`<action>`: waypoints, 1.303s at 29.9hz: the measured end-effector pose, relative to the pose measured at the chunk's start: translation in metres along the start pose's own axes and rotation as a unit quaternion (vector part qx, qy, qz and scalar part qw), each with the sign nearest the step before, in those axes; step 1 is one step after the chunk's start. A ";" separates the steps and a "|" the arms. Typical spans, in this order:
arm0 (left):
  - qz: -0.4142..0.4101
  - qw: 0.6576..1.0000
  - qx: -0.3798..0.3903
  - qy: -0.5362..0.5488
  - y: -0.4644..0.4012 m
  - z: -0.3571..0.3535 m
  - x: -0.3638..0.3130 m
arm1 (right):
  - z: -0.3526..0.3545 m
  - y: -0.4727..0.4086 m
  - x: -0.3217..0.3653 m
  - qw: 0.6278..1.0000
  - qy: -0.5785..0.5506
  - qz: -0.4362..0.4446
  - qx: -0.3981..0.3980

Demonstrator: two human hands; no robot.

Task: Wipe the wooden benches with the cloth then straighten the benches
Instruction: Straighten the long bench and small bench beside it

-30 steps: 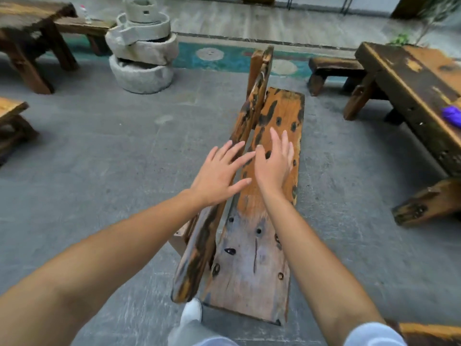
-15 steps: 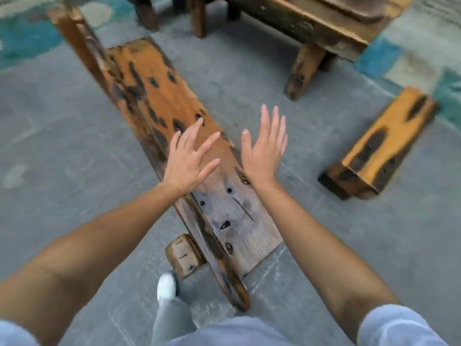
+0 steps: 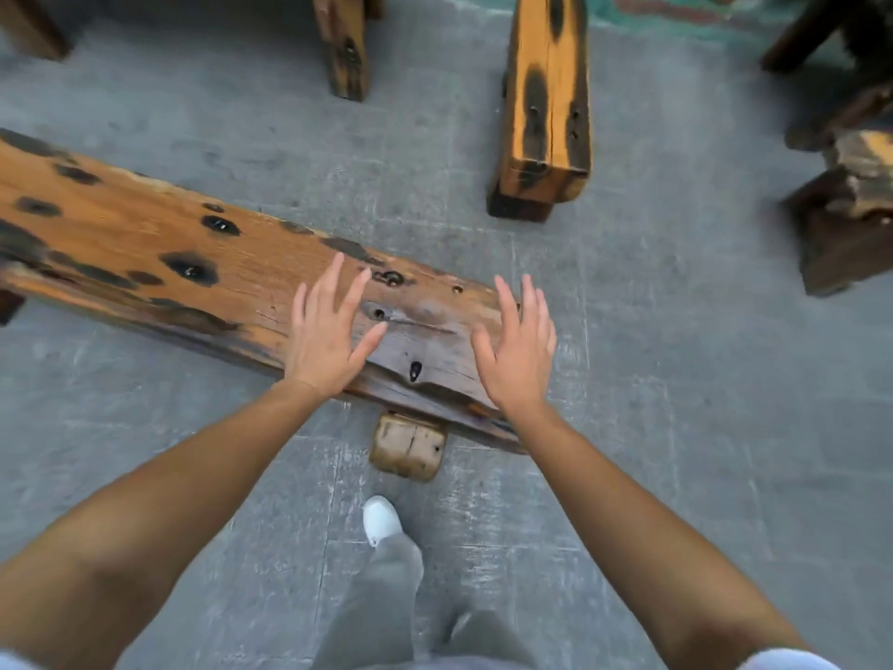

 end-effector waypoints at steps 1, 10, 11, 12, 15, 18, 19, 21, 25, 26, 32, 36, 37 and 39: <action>-0.008 1.000 0.020 0.005 0.009 -0.009 0.007 | -0.011 0.022 -0.012 1.000 0.013 -0.019 0.010; -0.057 0.993 0.064 -0.080 0.044 -0.080 0.005 | -0.084 0.077 -0.051 0.989 0.116 -0.064 0.067; -0.065 0.992 0.049 -0.092 0.044 -0.085 0.002 | -0.086 0.079 -0.058 0.988 0.130 -0.060 0.052; -0.057 0.993 0.036 -0.093 0.034 -0.077 0.005 | -0.082 0.070 -0.051 0.988 0.141 -0.051 0.038; -0.059 0.994 -0.024 -0.093 0.029 -0.077 0.005 | -0.077 0.074 -0.053 0.986 0.158 -0.038 -0.049; -0.061 0.993 -0.055 -0.086 0.036 -0.088 -0.004 | -0.072 0.090 -0.057 0.978 0.173 -0.001 -0.121; -0.061 0.992 -0.067 -0.086 0.042 -0.094 -0.006 | -0.073 0.095 -0.061 0.974 0.177 0.015 -0.140; -0.063 0.989 -0.102 -0.083 0.043 -0.094 -0.014 | -0.066 0.097 -0.065 0.964 0.197 0.041 -0.173; -0.067 0.981 -0.149 -0.104 0.054 -0.097 0.001 | -0.082 0.097 -0.064 0.965 0.178 0.054 -0.184; -0.064 0.982 -0.141 -0.110 0.052 -0.102 0.003 | -0.085 0.095 -0.066 0.968 0.171 0.047 -0.178; -0.050 0.980 -0.155 -0.115 0.000 -0.110 -0.023 | -0.067 0.032 -0.090 0.968 0.177 0.038 -0.173; -0.030 0.983 -0.137 -0.116 -0.027 -0.128 -0.039 | -0.062 -0.003 -0.115 0.968 0.186 0.031 -0.166; -0.028 0.980 -0.155 -0.124 -0.066 -0.139 -0.041 | -0.063 -0.047 -0.124 0.968 0.182 0.036 -0.168; -0.002 0.979 -0.165 -0.120 -0.115 -0.142 -0.047 | -0.051 -0.103 -0.130 0.966 0.183 0.053 -0.177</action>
Point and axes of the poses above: each hand's wrist, its own y-axis away from the middle knuckle, its own z-axis out of the back of the hand, x = y × z, the point moved 9 cm from there along -y, towards the middle knuckle, and after that the axes turned 2 degrees about -y, right-handed, at the moved point
